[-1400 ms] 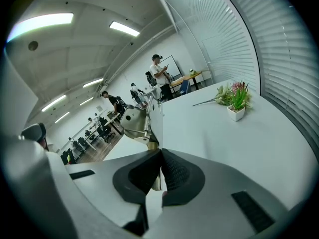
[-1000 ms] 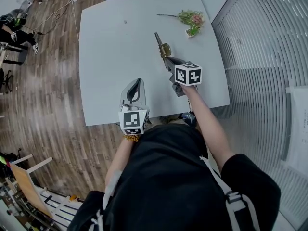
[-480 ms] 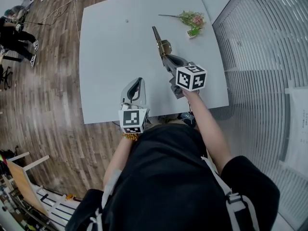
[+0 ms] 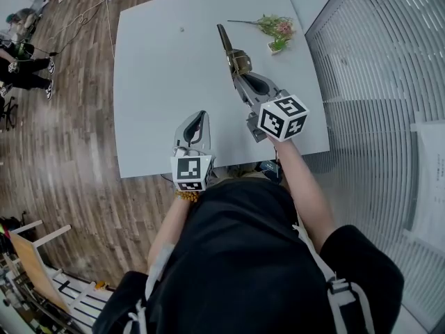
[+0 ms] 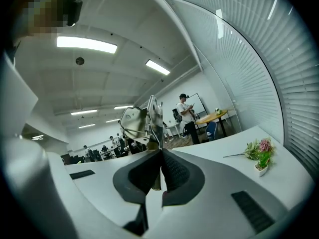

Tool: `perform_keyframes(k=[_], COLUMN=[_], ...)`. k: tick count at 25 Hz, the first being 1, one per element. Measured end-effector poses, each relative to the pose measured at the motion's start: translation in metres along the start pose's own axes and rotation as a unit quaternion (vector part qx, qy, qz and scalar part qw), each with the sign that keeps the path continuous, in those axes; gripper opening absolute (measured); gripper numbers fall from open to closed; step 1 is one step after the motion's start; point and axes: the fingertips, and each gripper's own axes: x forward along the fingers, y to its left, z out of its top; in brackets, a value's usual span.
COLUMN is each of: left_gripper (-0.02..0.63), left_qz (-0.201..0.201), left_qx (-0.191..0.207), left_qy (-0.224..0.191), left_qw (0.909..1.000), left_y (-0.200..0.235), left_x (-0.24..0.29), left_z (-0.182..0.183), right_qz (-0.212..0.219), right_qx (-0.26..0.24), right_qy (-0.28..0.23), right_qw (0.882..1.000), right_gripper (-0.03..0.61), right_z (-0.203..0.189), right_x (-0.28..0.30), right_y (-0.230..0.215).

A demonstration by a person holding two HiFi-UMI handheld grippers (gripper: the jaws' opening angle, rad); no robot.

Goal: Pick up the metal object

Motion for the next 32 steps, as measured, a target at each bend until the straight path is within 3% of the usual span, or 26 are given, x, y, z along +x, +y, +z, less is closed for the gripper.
perform_keyframes(k=[12, 21, 32], left_gripper=[0.006, 0.006, 0.006], left_qz=[-0.014, -0.023, -0.05], left_qx=[0.008, 0.027, 0.049], left_qy=[0.0, -0.009, -0.084], left_qw=[0.9999, 0.9993, 0.994], left_y=[-0.011, -0.013, -0.04], left_x=[0.002, 0.009, 0.02], left_z=[0.0, 0.013, 0.078], right_qz=[0.025, -0.006, -0.074], right_qx=[-0.053, -0.11, -0.143], right_qy=[-0.07, -0.145, -0.167], right_qw=[0.996, 0.983, 0.973], right_gripper=[0.005, 0.005, 0.005], right_z=[0.021, 0.047, 0.049], right_x=[-0.044, -0.081, -0.104], right_y=[0.024, 0.033, 0.023])
